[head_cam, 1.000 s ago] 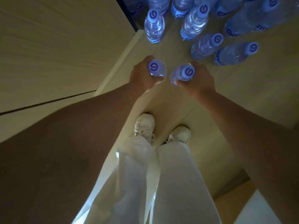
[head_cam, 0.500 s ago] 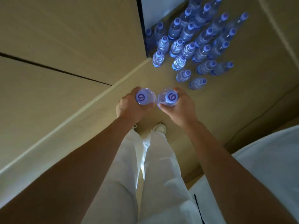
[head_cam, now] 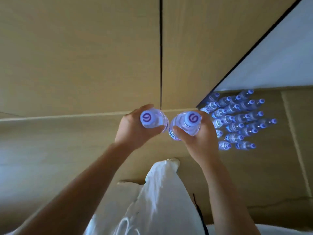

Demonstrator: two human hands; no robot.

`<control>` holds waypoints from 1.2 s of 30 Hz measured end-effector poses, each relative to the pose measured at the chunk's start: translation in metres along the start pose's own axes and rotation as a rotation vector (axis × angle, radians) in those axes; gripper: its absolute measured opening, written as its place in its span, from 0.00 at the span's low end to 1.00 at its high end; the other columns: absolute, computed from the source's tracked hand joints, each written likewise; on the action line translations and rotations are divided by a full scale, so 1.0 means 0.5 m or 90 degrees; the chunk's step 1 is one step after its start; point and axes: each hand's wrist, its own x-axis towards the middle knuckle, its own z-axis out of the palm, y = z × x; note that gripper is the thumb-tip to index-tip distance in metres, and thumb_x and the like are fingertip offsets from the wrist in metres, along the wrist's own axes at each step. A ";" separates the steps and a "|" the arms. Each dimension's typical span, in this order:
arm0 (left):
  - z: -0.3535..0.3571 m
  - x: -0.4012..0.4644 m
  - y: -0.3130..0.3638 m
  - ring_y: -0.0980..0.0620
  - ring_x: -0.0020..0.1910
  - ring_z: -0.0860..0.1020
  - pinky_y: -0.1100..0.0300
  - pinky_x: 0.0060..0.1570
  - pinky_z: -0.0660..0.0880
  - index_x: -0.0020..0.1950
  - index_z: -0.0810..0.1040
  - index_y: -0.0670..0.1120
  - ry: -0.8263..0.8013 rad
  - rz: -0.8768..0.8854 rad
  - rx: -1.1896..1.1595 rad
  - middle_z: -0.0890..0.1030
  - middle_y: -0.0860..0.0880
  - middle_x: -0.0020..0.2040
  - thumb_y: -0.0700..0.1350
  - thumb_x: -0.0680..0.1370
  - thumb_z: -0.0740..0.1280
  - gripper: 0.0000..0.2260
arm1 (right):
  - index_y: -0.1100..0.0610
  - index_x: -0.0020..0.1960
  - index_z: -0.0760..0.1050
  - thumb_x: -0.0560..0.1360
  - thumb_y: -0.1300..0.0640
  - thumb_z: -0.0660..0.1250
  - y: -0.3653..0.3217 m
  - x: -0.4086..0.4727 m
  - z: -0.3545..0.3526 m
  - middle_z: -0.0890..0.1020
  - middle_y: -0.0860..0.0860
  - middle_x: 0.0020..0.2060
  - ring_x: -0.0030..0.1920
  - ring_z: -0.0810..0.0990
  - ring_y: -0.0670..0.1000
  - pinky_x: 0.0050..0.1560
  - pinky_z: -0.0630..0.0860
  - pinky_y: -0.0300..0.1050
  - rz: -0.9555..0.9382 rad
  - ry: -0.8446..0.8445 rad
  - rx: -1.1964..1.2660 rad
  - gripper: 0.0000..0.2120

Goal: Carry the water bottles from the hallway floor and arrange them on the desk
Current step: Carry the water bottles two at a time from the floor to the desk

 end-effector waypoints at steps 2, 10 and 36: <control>-0.078 -0.042 -0.014 0.61 0.38 0.74 0.78 0.37 0.67 0.46 0.77 0.53 0.081 -0.022 -0.021 0.77 0.59 0.34 0.51 0.62 0.77 0.16 | 0.50 0.51 0.73 0.65 0.48 0.72 -0.066 -0.009 0.029 0.79 0.45 0.45 0.49 0.78 0.54 0.50 0.75 0.55 -0.080 -0.061 -0.007 0.17; -0.376 -0.266 -0.143 0.49 0.32 0.72 0.66 0.31 0.67 0.39 0.73 0.51 0.263 -0.129 0.171 0.75 0.51 0.30 0.67 0.54 0.61 0.25 | 0.55 0.54 0.72 0.62 0.35 0.59 -0.310 -0.130 0.238 0.76 0.46 0.45 0.48 0.76 0.54 0.44 0.69 0.44 -0.330 -0.223 -0.083 0.29; -0.899 -0.709 -0.586 0.47 0.33 0.76 0.56 0.39 0.75 0.36 0.79 0.54 0.748 -0.512 0.104 0.78 0.52 0.29 0.69 0.55 0.61 0.23 | 0.42 0.50 0.70 0.62 0.40 0.67 -0.849 -0.443 0.998 0.74 0.37 0.34 0.35 0.74 0.38 0.35 0.65 0.28 -0.816 -0.768 -0.118 0.18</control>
